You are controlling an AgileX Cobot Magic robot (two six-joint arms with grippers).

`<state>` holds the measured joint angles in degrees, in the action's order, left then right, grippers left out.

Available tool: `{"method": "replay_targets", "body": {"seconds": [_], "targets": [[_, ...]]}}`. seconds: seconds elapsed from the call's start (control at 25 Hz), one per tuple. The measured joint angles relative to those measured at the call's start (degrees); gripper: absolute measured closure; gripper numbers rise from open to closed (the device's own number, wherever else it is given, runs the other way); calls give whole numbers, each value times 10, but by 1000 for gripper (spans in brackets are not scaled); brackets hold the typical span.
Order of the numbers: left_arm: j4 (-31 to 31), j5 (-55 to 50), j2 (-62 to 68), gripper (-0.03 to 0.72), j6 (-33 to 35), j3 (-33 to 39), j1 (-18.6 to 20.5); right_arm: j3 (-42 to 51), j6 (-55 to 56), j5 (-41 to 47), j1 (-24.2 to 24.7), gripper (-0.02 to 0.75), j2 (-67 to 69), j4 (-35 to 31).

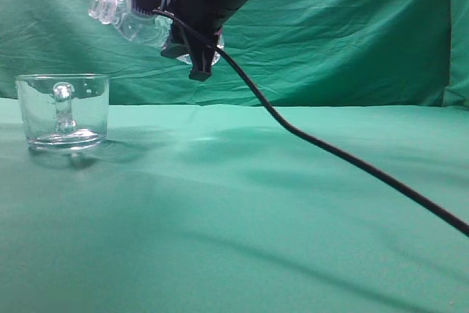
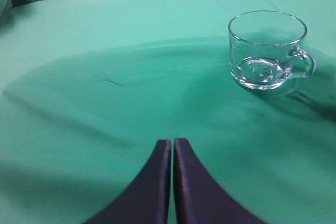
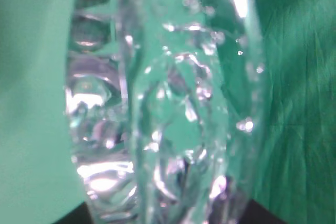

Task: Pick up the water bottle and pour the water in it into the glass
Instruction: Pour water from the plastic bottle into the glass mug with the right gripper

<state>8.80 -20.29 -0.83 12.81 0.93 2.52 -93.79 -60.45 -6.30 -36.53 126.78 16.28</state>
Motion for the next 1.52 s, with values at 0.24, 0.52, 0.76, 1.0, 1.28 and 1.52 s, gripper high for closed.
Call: {"method": "replay_targets", "body": {"seconds": [0.24,0.52,0.76,1.0,1.28,1.52], "targets": [[0,0,0,688,0,0,0,0,-22,-1,0,514,0,0],[0,0,0,688,0,0,0,0,-41,-19,0,514,0,0],[0,0,0,688,0,0,0,0,-48,-27,0,514,0,1],[0,0,0,688,0,0,0,0,-50,-36,0,514,0,1],[0,0,0,688,0,0,0,0,-70,-44,0,514,0,1],[0,0,0,688,0,0,0,0,-75,-44,0,539,0,2]]}}
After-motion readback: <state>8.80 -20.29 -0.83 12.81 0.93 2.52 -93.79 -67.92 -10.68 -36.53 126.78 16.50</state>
